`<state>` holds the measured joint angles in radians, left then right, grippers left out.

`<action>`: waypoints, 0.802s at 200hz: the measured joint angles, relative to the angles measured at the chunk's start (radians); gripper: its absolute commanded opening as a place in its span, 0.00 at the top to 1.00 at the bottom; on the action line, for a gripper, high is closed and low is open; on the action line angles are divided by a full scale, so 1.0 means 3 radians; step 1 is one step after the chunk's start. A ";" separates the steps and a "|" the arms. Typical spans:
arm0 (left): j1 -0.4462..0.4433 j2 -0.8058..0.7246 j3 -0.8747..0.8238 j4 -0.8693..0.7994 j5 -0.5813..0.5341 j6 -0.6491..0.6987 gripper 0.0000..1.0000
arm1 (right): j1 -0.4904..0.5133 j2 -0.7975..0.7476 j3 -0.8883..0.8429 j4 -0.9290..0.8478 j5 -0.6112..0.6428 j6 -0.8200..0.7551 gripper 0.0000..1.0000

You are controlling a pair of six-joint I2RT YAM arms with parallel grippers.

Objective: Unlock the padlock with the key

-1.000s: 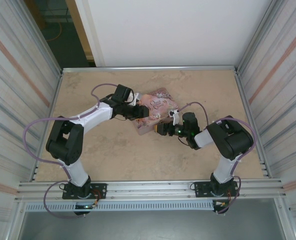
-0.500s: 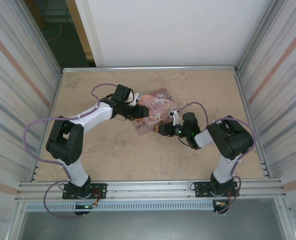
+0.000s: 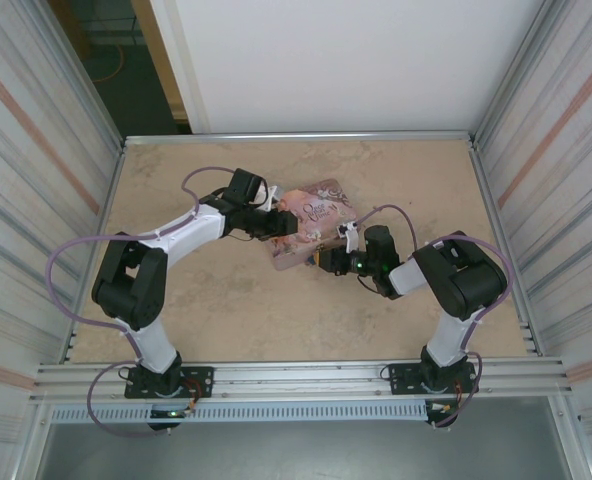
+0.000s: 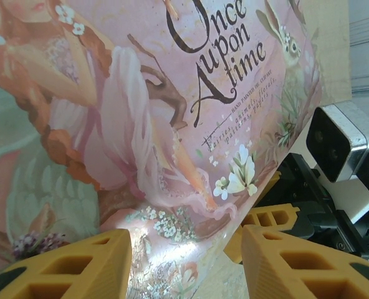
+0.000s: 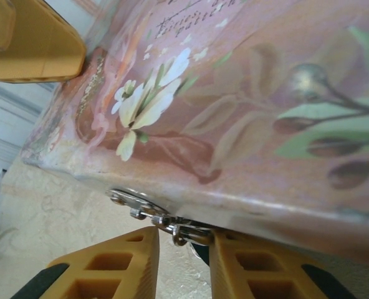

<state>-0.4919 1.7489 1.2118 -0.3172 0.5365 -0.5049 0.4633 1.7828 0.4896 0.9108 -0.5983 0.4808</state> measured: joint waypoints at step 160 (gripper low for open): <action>0.0005 -0.0083 -0.0167 0.0219 -0.0025 -0.0051 0.50 | 0.0000 0.0001 -0.0085 0.0100 0.0139 0.0121 1.00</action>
<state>-0.4904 1.7241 1.1618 -0.2516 0.5289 -0.5201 0.4633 1.7832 0.4641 0.9409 -0.5568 0.5171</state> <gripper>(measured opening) 0.502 0.045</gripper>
